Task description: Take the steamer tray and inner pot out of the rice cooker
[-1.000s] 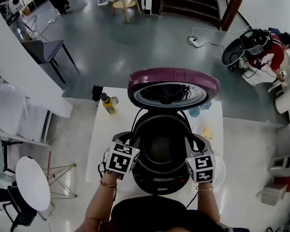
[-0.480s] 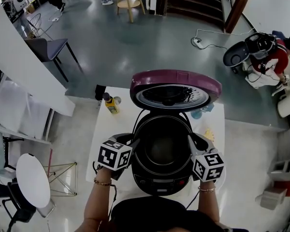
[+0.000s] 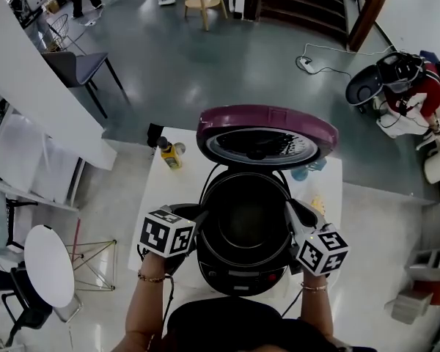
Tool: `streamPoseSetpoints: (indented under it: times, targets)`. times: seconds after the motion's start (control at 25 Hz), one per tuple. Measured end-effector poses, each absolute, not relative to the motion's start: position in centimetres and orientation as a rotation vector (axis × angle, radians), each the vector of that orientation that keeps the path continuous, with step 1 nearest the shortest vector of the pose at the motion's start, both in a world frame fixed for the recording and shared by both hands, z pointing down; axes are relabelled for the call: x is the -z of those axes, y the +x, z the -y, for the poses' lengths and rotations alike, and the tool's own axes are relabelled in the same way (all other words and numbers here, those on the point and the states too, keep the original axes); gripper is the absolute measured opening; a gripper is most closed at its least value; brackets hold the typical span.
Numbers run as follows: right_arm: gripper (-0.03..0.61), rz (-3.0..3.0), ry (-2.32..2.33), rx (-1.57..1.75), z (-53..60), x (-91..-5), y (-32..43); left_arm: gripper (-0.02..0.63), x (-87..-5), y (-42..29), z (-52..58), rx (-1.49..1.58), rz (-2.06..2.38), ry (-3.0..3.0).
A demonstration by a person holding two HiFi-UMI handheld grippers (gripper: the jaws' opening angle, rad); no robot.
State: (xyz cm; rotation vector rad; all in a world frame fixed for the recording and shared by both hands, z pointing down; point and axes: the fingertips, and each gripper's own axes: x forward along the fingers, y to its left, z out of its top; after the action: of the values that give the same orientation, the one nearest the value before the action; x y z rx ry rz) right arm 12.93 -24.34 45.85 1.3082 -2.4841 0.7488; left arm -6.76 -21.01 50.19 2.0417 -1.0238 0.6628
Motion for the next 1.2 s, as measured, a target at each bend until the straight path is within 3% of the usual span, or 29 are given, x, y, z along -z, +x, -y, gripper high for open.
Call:
streamPoseSetpoints:
  times: [1.2]
  targets:
    - [0.026,2.894,1.164,-0.485,17.4,-36.2,15.5,0.023,-38.0,-4.4,12.6,-0.248,1.464,2.223]
